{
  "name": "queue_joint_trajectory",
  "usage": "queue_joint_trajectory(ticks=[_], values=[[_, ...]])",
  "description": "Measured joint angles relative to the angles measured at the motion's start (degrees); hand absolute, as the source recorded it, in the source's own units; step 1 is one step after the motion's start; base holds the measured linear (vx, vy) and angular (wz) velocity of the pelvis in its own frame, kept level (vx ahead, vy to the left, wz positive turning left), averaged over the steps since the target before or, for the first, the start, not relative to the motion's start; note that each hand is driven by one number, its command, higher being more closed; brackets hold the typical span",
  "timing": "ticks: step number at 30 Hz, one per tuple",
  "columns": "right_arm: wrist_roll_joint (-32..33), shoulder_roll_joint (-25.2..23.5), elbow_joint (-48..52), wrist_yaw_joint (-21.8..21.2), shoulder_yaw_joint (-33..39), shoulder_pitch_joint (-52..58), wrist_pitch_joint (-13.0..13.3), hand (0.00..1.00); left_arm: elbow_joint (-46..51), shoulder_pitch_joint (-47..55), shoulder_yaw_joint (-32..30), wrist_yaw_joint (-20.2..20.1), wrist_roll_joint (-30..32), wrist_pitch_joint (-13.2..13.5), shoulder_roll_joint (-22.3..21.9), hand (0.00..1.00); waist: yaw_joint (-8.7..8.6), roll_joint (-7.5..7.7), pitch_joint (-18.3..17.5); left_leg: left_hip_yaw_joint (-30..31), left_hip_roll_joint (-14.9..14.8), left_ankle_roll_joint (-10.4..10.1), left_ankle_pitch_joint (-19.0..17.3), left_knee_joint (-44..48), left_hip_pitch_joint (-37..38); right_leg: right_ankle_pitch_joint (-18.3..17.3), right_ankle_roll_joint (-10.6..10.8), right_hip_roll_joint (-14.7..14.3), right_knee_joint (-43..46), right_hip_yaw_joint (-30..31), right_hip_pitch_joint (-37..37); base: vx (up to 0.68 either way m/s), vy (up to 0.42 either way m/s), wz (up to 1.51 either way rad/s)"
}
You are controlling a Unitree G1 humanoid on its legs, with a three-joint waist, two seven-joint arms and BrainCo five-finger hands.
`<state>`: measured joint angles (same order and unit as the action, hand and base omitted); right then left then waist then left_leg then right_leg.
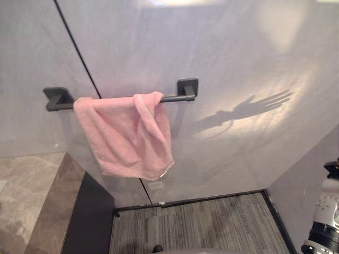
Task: Organize washtable
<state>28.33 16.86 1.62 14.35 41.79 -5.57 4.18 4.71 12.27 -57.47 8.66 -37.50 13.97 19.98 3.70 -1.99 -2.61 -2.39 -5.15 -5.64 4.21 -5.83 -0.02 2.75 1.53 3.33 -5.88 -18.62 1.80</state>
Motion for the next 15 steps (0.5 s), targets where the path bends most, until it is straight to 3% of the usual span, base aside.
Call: queue_joint_trajectory(ticks=[5, 8, 13, 15], values=[[-2.0, -7.0, -0.4, 3.3, 2.2, 3.9, 0.0, 0.0, 0.4, 2.6, 8.3, -1.2, 3.3, -2.5, -6.8, 0.0, -1.3, -0.35, 0.1, -1.0, -0.5, -0.3, -0.2, 0.0, 0.3, -0.1, -0.1, -0.4, 0.0, 1.2, -0.1, -0.01, -0.009, -0.11], [-1.8, -12.3, -3.3, 3.8, 1.6, 6.1, 0.6, 0.0, 0.4, 4.8, 17.2, -3.6, 3.3, -3.8, -12.3, 0.0, -1.58, -0.38, 0.2, -2.0, -0.8, -0.2, -0.4, 0.2, 0.7, -0.1, -0.1, -0.4, 0.0, 1.7, -0.2, 0.01, -0.002, -0.13], [3.1, -21.6, -7.0, 4.6, -5.5, 10.0, 2.6, 0.0, 0.3, 8.2, 35.1, -7.2, 1.5, -6.1, -19.0, 0.0, -1.55, -0.49, 1.2, -4.1, -1.1, 0.2, -1.0, 0.4, 2.0, 0.3, 0.3, -0.4, 0.0, 3.2, 0.3, 0.02, 0.001, -0.15], [6.0, -22.2, -10.3, 5.2, -9.1, 10.2, 3.9, 0.0, -0.8, 8.3, 39.6, -8.4, 1.0, -6.9, -19.8, 0.0, -1.62, -0.6, 1.9, -4.7, -1.1, 0.2, -1.4, 0.4, 3.0, 0.2, 0.4, -0.4, 0.0, 3.5, 1.0, 0.03, 0.006, -0.19]])
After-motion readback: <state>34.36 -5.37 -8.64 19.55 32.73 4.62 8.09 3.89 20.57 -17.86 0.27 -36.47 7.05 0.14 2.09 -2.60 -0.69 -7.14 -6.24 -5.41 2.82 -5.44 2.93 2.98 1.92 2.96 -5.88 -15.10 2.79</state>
